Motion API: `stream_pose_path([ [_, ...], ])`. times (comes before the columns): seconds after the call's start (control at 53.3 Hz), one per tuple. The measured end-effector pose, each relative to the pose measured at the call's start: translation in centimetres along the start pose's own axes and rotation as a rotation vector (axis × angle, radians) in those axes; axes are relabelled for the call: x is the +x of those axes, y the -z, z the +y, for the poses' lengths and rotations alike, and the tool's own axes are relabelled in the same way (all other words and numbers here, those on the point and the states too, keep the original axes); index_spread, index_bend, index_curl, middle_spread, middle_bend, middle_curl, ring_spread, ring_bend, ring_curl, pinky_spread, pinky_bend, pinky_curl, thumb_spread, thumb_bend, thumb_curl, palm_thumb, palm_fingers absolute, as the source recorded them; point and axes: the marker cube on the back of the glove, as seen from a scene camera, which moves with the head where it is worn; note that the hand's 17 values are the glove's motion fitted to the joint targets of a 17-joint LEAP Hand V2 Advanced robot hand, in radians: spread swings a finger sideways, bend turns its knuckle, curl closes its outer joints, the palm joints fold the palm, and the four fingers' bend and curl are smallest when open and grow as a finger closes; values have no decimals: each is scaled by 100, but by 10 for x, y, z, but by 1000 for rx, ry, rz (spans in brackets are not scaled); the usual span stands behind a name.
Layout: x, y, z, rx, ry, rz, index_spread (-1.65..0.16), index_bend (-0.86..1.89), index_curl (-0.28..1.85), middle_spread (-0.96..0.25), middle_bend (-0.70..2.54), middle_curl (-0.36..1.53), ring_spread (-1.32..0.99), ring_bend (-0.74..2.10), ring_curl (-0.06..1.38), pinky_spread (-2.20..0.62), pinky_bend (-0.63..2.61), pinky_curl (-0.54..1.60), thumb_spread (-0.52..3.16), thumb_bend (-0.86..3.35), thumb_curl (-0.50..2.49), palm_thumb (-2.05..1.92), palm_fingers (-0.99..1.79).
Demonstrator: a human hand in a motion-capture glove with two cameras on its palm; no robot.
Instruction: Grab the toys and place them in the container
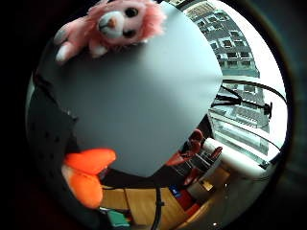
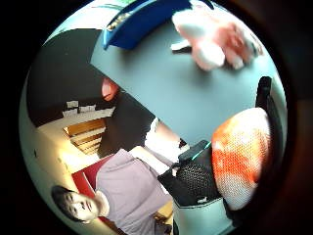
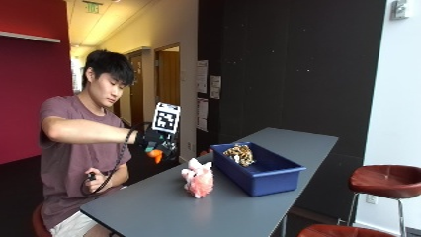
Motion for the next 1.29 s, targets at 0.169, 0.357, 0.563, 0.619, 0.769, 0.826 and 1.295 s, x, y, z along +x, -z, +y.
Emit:
stream_pose_path([
  [0.169, -12, 66, -24, 108, 2, 83, -26, 91, 79, -25, 128, 83, -37, 145, 73, -39, 114, 59, 81, 0, 77, 42, 107],
  [0.357, -43, 135, -78, 215, -42, 96, -25, 90, 87, -23, 129, 87, -36, 147, 74, -39, 115, 60, 78, -1, 82, 43, 105],
  [0.563, -81, 171, -155, 269, -5, 134, -25, 88, 94, -22, 129, 89, -35, 148, 73, -39, 116, 61, 76, -1, 88, 42, 105],
  [0.619, -89, 175, -176, 270, 87, 172, -24, 87, 96, -22, 128, 89, -35, 148, 73, -39, 116, 61, 76, -1, 89, 42, 105],
  [0.769, -113, 173, -233, 290, 0, 164, -24, 84, 100, -22, 128, 91, -35, 149, 73, -39, 116, 62, 75, -1, 92, 42, 104],
  [0.826, -114, 167, -253, 288, -59, 148, -24, 84, 102, -22, 127, 91, -35, 148, 73, -39, 116, 62, 75, -1, 93, 42, 105],
  [1.295, -142, 121, -342, 139, -15, 180, -25, 66, 111, -22, 119, 93, -35, 150, 72, -38, 115, 63, 75, -2, 98, 39, 88],
])
